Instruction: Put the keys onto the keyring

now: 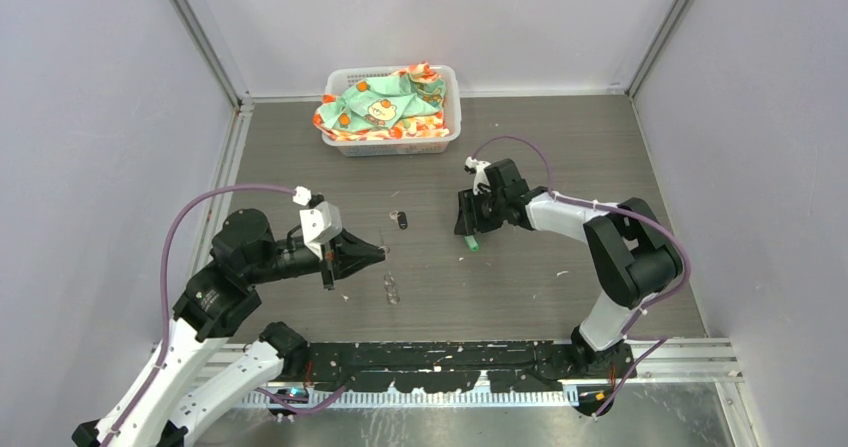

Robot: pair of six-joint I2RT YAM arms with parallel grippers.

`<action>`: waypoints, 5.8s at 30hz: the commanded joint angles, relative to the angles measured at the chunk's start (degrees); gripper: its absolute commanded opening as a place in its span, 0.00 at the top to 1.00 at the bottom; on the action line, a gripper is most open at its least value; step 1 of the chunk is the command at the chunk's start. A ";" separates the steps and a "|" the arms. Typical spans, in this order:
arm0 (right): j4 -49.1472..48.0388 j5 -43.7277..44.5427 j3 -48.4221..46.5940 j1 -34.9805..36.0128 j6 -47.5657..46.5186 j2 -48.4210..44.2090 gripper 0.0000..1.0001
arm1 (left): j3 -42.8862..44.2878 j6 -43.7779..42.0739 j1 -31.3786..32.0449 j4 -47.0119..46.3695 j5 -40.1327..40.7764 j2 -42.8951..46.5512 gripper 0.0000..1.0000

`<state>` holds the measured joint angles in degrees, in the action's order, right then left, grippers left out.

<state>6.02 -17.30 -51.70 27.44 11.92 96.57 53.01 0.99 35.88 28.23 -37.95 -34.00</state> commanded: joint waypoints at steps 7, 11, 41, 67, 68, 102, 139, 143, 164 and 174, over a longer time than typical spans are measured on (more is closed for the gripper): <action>-2.53 -2.12 -2.45 -0.74 1.14 3.56 0.53 | 4.04 -2.50 -0.19 1.28 -1.75 -0.19 1.00; -2.42 -2.68 -2.10 -0.79 1.19 3.26 0.56 | 4.28 -2.52 -0.15 1.75 -1.72 -0.11 1.00; -11.58 -3.35 6.15 0.67 4.36 -5.72 0.99 | 4.90 -3.62 -0.15 3.39 0.54 -1.06 1.00; 8.08 -2.75 -9.65 31.35 -2.07 -39.61 0.99 | 4.03 4.18 -0.19 0.83 4.61 -1.76 1.00; 8.45 -2.26 -10.67 31.95 -2.39 -38.94 0.99 | 4.04 4.42 -0.19 1.02 4.55 -1.99 1.00; 1.77 2.49 -19.40 39.91 -4.10 -28.23 0.99 | 0.16 0.58 -0.12 1.58 6.25 2.58 1.00; 2.73 11.24 -18.62 39.93 1.87 -26.54 0.99 | -2.82 -11.54 -0.19 0.71 2.61 7.69 1.00; 2.55 13.49 -17.98 39.90 2.84 -26.70 0.99 | -3.08 -11.83 -0.17 0.74 2.22 8.31 1.00; 0.44 16.51 -13.71 39.78 5.31 -27.66 0.99 | -2.40 -7.91 -0.18 -2.31 0.65 8.21 1.00; -2.75 12.14 -10.40 37.50 7.73 -28.59 0.96 | -1.65 -4.85 -0.14 -4.12 0.96 7.89 1.00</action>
<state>5.13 -5.98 -63.33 66.83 18.96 68.90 49.67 -6.37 35.51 30.96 -32.99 -26.72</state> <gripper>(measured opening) 0.020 0.015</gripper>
